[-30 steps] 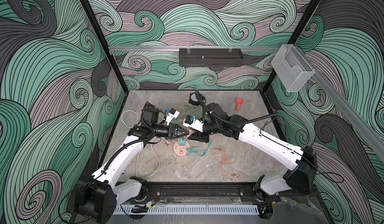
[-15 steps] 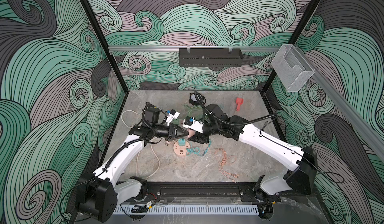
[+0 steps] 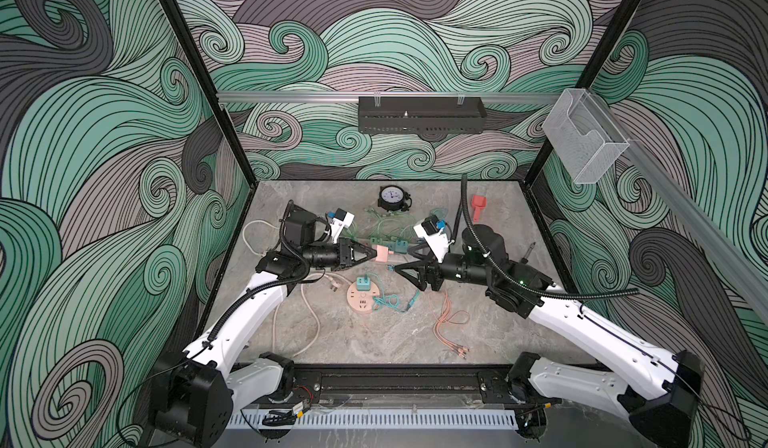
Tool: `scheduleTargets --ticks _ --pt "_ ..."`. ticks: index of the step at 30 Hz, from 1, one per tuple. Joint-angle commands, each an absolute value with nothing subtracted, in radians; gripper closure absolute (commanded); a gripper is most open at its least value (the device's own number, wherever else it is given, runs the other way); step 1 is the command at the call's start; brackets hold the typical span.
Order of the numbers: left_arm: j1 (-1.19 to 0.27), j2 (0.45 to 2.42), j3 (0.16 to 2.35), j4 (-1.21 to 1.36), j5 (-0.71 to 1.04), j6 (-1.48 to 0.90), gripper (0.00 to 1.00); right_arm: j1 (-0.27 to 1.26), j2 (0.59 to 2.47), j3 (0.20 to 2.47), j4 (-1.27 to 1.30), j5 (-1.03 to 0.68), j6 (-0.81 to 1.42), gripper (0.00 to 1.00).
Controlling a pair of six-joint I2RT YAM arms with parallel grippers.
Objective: Insert the plug
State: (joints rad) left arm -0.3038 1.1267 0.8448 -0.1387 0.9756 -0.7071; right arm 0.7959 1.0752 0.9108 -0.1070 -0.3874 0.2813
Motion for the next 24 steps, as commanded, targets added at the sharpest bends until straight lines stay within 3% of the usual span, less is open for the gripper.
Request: scheduleTargets --ticks 1,11,19,24 --pt "-0.308 1.086 0.822 0.045 0.97 -0.795 1.0 0.793 1.082 0.807 0.262 -0.458 0.61 0.26" --pt "-0.309 1.023 0.747 0.289 1.004 -0.936 1.0 0.783 1.195 0.796 0.589 -0.476 0.796 0.21" --pt "-0.31 1.0 0.714 0.408 1.008 -1.015 1.0 0.772 1.293 0.822 0.699 -0.494 0.894 0.27" --pt "-0.308 0.987 0.696 0.454 1.011 -1.045 1.0 0.767 1.307 0.822 0.748 -0.496 0.917 0.36"
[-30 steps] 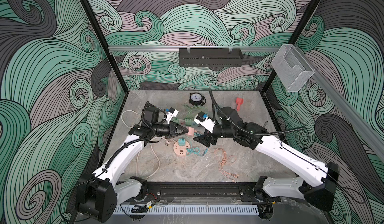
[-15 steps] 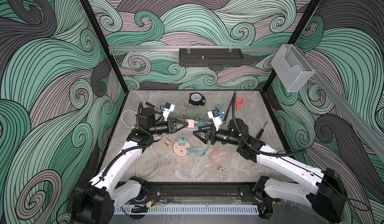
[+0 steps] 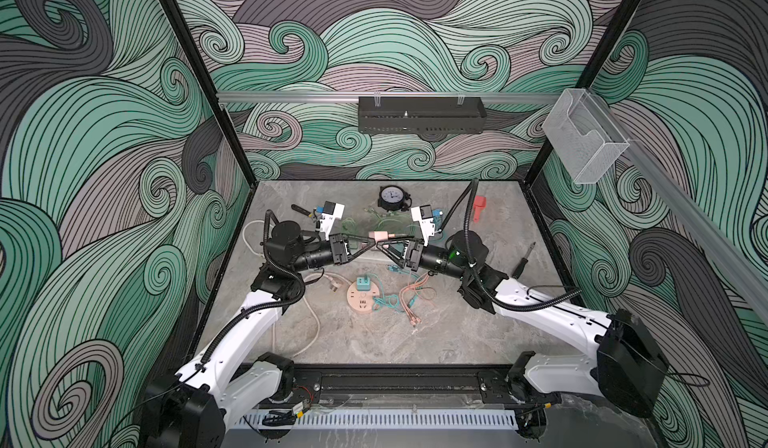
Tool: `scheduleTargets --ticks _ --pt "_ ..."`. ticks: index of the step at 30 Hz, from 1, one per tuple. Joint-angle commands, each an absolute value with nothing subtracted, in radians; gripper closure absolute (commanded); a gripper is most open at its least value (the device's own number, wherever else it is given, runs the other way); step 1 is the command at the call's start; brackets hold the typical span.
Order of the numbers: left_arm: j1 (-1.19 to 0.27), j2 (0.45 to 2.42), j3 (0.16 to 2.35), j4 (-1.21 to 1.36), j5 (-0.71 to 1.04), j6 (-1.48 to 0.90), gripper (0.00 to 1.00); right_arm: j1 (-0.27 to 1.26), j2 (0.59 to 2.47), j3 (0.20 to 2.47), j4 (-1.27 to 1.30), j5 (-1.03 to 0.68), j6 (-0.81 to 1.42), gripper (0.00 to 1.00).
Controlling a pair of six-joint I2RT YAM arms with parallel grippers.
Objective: Insert the plug
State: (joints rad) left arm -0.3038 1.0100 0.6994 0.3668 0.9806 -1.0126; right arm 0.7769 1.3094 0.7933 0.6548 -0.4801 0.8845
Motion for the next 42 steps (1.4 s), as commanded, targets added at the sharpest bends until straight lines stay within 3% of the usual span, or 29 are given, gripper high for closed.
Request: scheduleTargets --ticks 1,5,25,27,32,34,42 --pt "-0.309 0.984 0.693 0.453 1.01 -1.044 1.0 0.766 1.306 0.822 0.761 -0.495 0.924 0.39" --pt "-0.309 0.979 0.684 0.458 1.008 -1.049 1.0 0.761 1.308 0.819 0.798 -0.491 0.943 0.48" --pt "-0.31 0.989 0.693 0.41 1.015 -1.02 1.0 0.762 1.31 0.871 0.74 -0.635 0.899 0.74" --pt "-0.31 0.986 0.703 0.364 1.012 -0.996 0.93 0.761 1.3 0.869 0.706 -0.64 0.87 0.78" --pt "-0.308 0.958 0.734 0.214 0.991 -0.916 0.61 0.758 1.235 0.891 0.463 -0.623 0.695 0.84" --pt "-0.306 0.949 0.743 0.163 0.983 -0.89 0.54 0.751 1.211 0.902 0.391 -0.625 0.638 0.85" --pt "-0.226 0.876 0.751 -0.044 0.959 -0.814 0.44 0.701 1.143 0.942 0.095 -0.618 0.415 0.89"
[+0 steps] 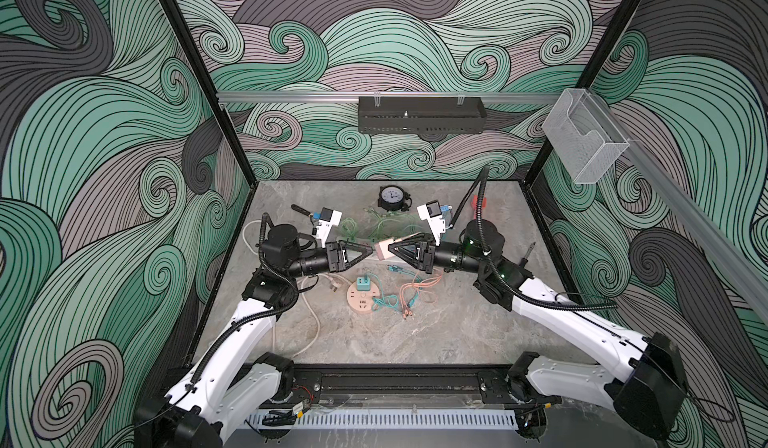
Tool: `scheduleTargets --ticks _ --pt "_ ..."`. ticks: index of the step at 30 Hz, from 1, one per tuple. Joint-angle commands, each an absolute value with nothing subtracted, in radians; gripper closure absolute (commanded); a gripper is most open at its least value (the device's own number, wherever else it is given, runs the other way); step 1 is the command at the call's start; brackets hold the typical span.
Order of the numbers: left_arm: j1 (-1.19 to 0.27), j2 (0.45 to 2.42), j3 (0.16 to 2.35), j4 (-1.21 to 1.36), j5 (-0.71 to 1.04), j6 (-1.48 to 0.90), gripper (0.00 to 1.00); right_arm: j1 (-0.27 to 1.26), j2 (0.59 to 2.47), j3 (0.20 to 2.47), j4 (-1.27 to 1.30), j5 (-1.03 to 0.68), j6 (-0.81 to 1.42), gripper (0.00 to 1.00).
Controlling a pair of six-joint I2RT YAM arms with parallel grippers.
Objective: Insert the plug
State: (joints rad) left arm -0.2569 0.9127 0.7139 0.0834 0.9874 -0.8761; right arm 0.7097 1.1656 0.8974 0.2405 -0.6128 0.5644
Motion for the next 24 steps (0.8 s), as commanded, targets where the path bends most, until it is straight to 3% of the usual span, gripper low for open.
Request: scheduleTargets --ticks 1,5,11,16,24 --pt "-0.21 0.861 0.754 -0.12 0.927 -0.789 0.44 0.701 1.147 0.954 0.032 -0.609 0.36 0.9" --pt "-0.162 0.821 0.725 -0.36 0.735 -0.728 0.44 0.718 1.174 0.997 -0.156 -0.581 0.165 0.93" --pt "-0.158 0.778 0.57 -0.364 0.51 -0.743 0.44 0.812 1.253 1.032 -0.299 -0.538 -0.084 0.94" --pt "-0.157 0.838 0.481 -0.295 0.492 -0.753 0.46 0.878 1.379 1.076 -0.354 -0.502 -0.203 0.95" --pt "-0.159 1.044 0.463 -0.227 0.554 -0.683 0.58 0.935 1.595 1.202 -0.421 -0.471 -0.33 0.98"
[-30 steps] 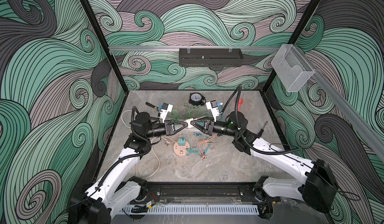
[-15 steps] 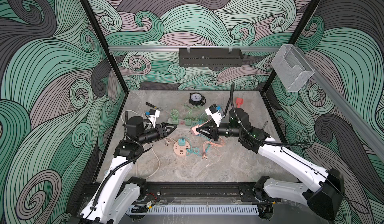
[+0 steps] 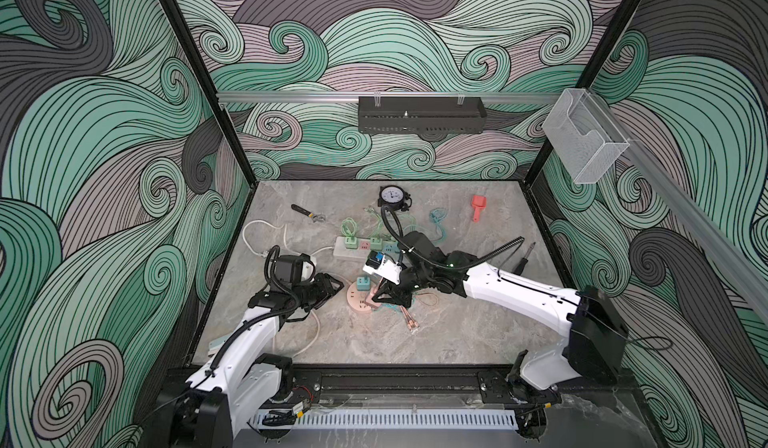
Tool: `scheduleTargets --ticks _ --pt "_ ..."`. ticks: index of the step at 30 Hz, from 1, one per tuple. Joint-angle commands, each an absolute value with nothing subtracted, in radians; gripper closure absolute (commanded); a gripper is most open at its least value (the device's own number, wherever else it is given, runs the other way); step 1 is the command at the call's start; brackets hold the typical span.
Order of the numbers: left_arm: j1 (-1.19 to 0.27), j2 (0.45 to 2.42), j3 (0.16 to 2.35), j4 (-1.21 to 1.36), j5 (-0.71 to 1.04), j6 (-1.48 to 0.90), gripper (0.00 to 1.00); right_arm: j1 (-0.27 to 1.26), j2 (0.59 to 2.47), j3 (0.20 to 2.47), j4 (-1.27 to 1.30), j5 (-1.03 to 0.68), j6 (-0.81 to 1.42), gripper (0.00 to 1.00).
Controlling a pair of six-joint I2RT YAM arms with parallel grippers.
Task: Insert the plug
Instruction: 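Carry the pale pink charger above the pink round socket while the left gripper withdraws, then lower the pale pink charger's prongs into the pink socket beside the teal charger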
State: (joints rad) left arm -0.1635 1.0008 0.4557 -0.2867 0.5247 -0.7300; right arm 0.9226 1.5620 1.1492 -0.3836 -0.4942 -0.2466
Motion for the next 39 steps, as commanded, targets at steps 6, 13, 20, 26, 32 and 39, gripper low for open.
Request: scheduleTargets --ticks 6,13,20,26,32,39 --pt "-0.163 1.128 0.446 -0.145 0.58 -0.647 0.65 0.964 1.734 1.308 -0.5 -0.39 -0.434 1.0" --pt "-0.182 1.183 0.446 -0.117 0.592 -0.625 0.67 0.968 1.809 1.358 -0.547 -0.359 -0.543 1.0" --pt "-0.202 1.252 0.451 -0.107 0.581 -0.604 0.69 0.968 1.856 1.391 -0.558 -0.364 -0.604 1.0" --pt "-0.213 1.292 0.446 -0.079 0.591 -0.6 0.74 0.968 1.886 1.425 -0.55 -0.362 -0.627 1.0" --pt "-0.215 1.315 0.449 -0.077 0.584 -0.592 0.77 0.968 1.915 1.453 -0.549 -0.338 -0.643 1.0" --pt "-0.214 1.325 0.455 -0.097 0.569 -0.588 0.79 0.967 1.933 1.454 -0.549 -0.31 -0.656 1.0"
